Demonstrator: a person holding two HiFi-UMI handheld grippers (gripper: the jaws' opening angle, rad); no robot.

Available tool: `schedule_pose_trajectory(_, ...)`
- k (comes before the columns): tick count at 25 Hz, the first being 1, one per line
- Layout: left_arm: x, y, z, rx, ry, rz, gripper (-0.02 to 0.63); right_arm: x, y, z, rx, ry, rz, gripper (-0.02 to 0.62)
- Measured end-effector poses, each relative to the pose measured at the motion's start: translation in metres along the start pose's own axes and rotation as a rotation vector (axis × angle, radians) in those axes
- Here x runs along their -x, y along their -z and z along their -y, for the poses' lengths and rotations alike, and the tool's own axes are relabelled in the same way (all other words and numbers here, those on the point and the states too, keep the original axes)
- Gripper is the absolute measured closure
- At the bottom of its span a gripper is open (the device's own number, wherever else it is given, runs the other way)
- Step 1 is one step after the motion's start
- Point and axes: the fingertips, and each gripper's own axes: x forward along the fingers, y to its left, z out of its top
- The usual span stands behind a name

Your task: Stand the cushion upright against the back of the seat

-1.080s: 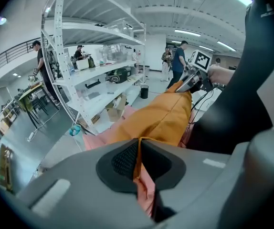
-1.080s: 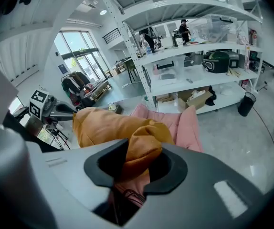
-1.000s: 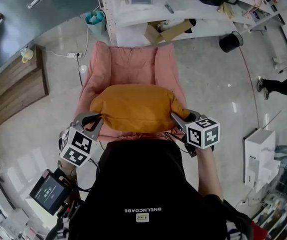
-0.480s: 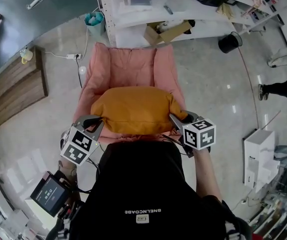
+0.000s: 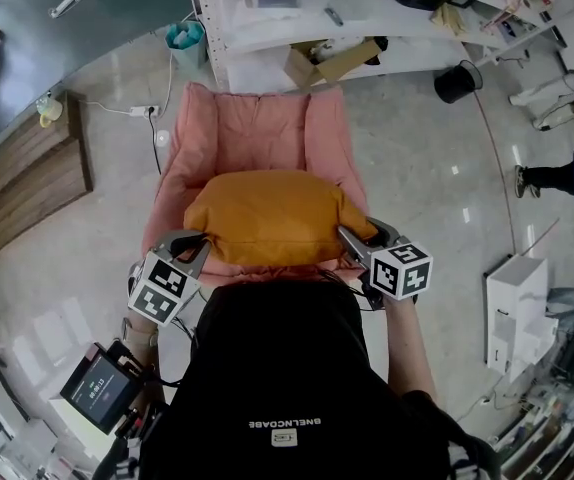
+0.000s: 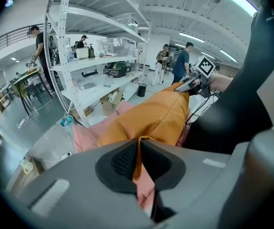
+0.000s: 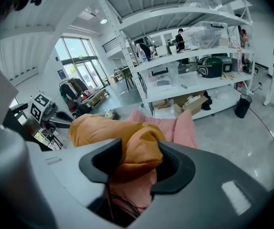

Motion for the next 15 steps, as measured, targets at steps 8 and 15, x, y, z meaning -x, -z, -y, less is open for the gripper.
schedule_pose_trajectory(8, 0.002, -0.001, -0.003, 0.012, -0.004, 0.032, 0.572, 0.05, -0.035, 0.008, 0.274, 0.004, 0.1, 0.247)
schedule_pose_trajectory(15, 0.001, -0.002, -0.002, -0.008, -0.009, 0.016, 0.574, 0.024, -0.015, -0.038, 0.652, -0.109, -0.101, 0.243)
